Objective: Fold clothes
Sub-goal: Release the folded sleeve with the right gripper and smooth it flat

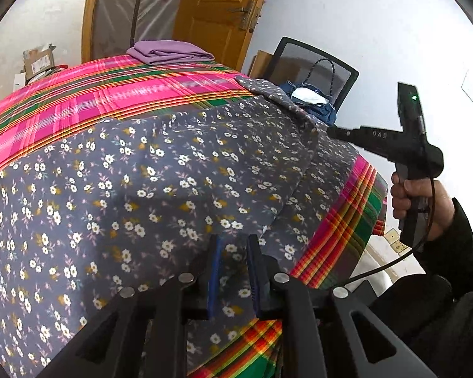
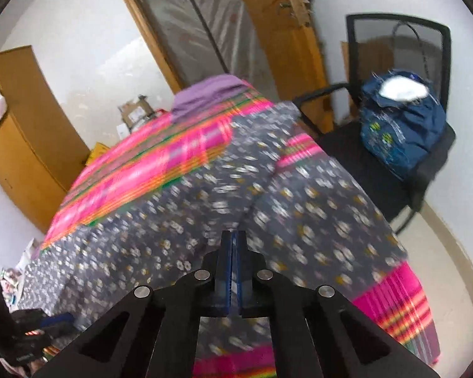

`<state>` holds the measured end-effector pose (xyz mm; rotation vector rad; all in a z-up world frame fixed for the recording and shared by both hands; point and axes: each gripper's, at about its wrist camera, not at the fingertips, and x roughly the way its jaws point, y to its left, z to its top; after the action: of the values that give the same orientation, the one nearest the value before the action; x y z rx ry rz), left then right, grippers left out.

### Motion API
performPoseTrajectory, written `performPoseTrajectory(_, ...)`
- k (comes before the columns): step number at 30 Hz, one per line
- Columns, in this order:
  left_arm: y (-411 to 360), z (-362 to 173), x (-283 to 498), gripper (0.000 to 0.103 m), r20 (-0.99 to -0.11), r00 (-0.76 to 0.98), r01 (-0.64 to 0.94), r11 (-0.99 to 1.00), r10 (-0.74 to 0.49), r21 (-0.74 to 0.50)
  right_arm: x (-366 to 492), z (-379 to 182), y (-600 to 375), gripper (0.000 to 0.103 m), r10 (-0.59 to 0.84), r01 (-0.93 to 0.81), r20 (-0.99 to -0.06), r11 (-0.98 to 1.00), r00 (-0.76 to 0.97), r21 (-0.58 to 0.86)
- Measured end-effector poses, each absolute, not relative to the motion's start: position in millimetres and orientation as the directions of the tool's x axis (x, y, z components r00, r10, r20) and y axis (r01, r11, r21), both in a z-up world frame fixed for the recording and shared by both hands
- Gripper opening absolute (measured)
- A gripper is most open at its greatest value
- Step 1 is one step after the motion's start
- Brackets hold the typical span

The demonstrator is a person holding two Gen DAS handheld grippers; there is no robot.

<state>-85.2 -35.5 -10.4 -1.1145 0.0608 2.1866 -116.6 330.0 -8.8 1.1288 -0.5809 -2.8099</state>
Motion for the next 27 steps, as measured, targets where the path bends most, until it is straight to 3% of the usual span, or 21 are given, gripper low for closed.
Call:
performPoseTrajectory(3,-34.6,-10.7,-84.2,0.023,-0.733,-0.411,-0.591,-0.771,0.542,-0.239,-121.3,-19.5,339.5,0.010,-0.256,-0.115,-0.652,-0.876,-0.714,0.469)
performPoseTrajectory(6,-29.4,-11.3,-82.3,0.027,-0.737,-0.414,-0.607,-0.765,0.534,-0.214,-126.2,-20.3,339.0,0.034,-0.319,-0.095,-0.631,-0.841,-0.708,0.532)
performPoseTrajectory(13,-19.8,-13.8,-82.5,0.027,-0.744,-0.425,-0.629,-0.760,0.515,-0.167,-138.4,-16.9,320.5,0.041,-0.351,-0.036,-0.643,-0.861,-0.680,0.508)
performPoseTrajectory(15,-18.1,-13.7,-83.4,0.027,-0.745,-0.427,-0.630,-0.760,0.513,-0.162,-145.0,-21.0,312.6,0.041,-0.342,-0.028,-0.676,-0.881,-0.653,0.472)
performPoseTrajectory(17,-16.1,-13.3,-83.4,0.027,-0.747,-0.430,-0.633,-0.759,0.507,-0.151,-146.4,-18.6,307.9,0.034,-0.336,-0.001,-0.669,-0.893,-0.663,0.449)
performPoseTrajectory(18,-15.2,-13.0,-83.2,0.027,-0.747,-0.431,-0.635,-0.758,0.507,-0.148,-147.6,-16.9,306.1,0.013,-0.333,0.009,-0.664,-0.897,-0.669,0.441)
performPoseTrajectory(19,-14.4,-12.7,-82.8,0.027,-0.746,-0.431,-0.637,-0.756,0.508,-0.147,-148.8,-14.4,306.0,0.003,-0.335,0.015,-0.654,-0.896,-0.678,0.444)
performPoseTrajectory(27,-10.5,-13.2,-81.2,0.027,-0.744,-0.447,-0.638,-0.760,0.497,-0.124,-151.3,19.2,312.8,0.003,-0.385,0.080,-0.533,-0.858,-0.753,0.507)
